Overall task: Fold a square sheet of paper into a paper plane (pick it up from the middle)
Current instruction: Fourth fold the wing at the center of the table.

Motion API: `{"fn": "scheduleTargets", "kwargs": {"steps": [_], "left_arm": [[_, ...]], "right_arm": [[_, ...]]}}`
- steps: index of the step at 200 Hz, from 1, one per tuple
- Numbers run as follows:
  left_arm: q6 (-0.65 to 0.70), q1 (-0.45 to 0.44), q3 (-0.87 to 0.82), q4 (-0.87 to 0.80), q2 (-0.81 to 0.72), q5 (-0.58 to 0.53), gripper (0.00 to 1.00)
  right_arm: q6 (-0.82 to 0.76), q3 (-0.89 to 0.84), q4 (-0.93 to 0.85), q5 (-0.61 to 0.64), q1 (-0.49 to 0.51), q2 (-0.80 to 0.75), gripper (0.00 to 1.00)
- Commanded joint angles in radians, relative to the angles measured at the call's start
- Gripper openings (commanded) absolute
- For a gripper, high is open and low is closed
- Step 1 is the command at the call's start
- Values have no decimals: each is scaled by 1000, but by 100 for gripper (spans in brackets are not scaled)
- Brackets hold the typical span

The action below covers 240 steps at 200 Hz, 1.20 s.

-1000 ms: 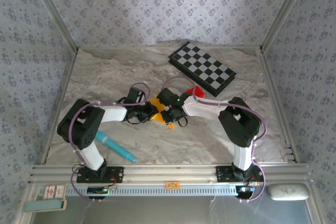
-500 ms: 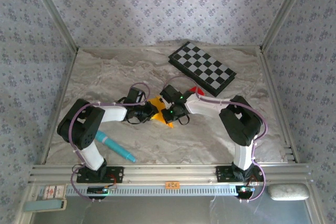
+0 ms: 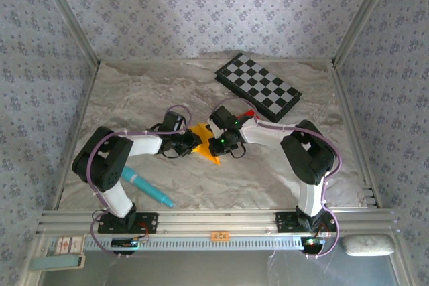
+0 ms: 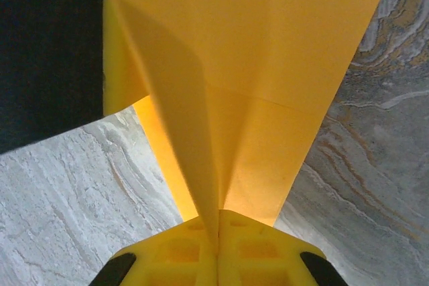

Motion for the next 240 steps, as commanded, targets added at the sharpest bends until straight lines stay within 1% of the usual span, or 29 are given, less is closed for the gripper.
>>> {"fn": "scheduleTargets", "kwargs": {"steps": [1,31,69,75,125,189,209,240], "left_arm": [[23,-5,14,-78,-13,-34,19],[28,-4,14,-80,-5,-34,17],[29,-4,13,-84,0,-34,16],[29,-5,14,-86,0,-34,16],[35,-5,18,-98,-2,-34,15],[54,-5,35,-119,-27,-30,15],[69,-4,54,-110,-51,-20,17],[92,-4,66,-49,-58,19,20]], "right_arm": [[-36,1,-17,-56,-8,28,7],[-63,10,-30,-109,-23,52,7],[-83,9,-39,-134,-35,65,7],[-82,41,-38,-138,-37,66,6],[-93,59,-42,-186,-56,91,6],[-101,81,-61,-257,-86,126,5],[-103,87,-68,-291,-98,140,5],[-106,92,-70,-323,-109,153,5]]}}
